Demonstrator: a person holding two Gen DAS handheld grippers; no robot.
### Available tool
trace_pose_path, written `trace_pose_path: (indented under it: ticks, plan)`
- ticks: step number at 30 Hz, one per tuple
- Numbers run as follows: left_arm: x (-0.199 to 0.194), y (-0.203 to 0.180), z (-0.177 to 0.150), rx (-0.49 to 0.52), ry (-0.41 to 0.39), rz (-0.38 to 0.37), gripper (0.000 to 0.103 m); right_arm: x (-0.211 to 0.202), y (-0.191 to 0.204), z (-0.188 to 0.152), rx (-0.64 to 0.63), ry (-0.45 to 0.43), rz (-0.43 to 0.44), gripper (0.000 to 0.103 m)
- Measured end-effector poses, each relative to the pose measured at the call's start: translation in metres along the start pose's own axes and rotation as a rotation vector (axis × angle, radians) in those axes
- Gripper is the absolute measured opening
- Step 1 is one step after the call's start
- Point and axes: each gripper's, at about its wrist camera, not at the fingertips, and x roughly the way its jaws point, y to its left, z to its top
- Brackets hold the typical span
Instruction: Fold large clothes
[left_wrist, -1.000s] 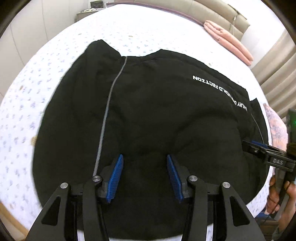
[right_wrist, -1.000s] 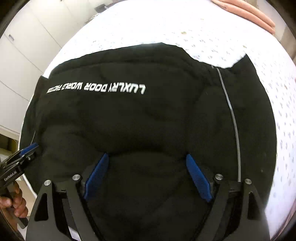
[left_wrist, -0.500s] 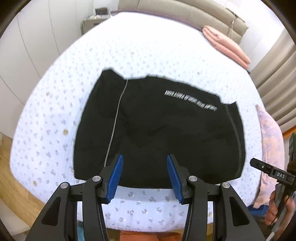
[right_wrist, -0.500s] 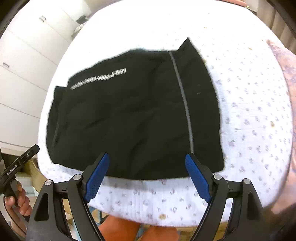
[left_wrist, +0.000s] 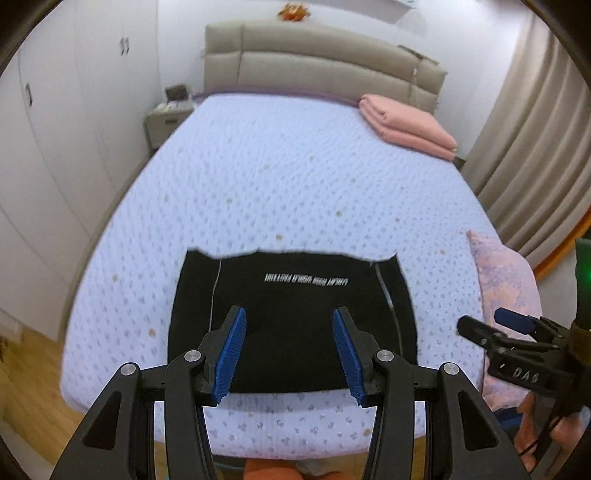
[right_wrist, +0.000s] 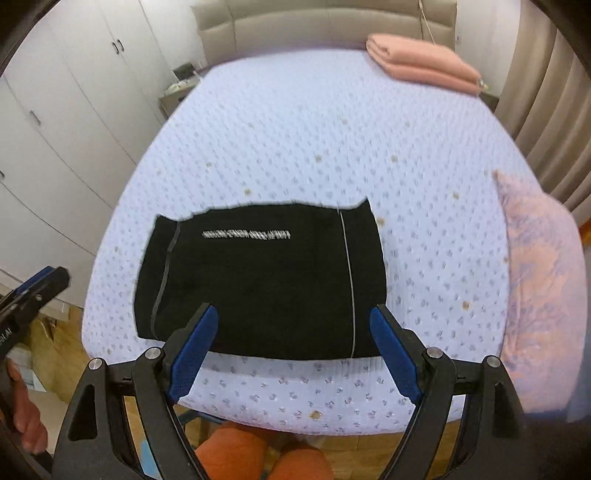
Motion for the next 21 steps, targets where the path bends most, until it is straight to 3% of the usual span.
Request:
trace_pose_path:
  ticks: [8, 13, 21]
  plan:
    - [-0.032, -0.013, 0.026, -0.017, -0.057, 0.003, 0.051, -0.04, 0.023, 0.02, 0.008, -0.068, -0.065, 0.09]
    - [-0.02, -0.008, 0.034, -0.017, -0.033, 0.069, 0.051, -0.036, 0.04, 0.035, -0.011, -0.064, -0.073, 0.09]
    - [0.01, 0.004, 0.051, 0.001, 0.01, 0.084, 0.051, -0.004, 0.049, 0.05, 0.019, -0.012, -0.083, 0.09]
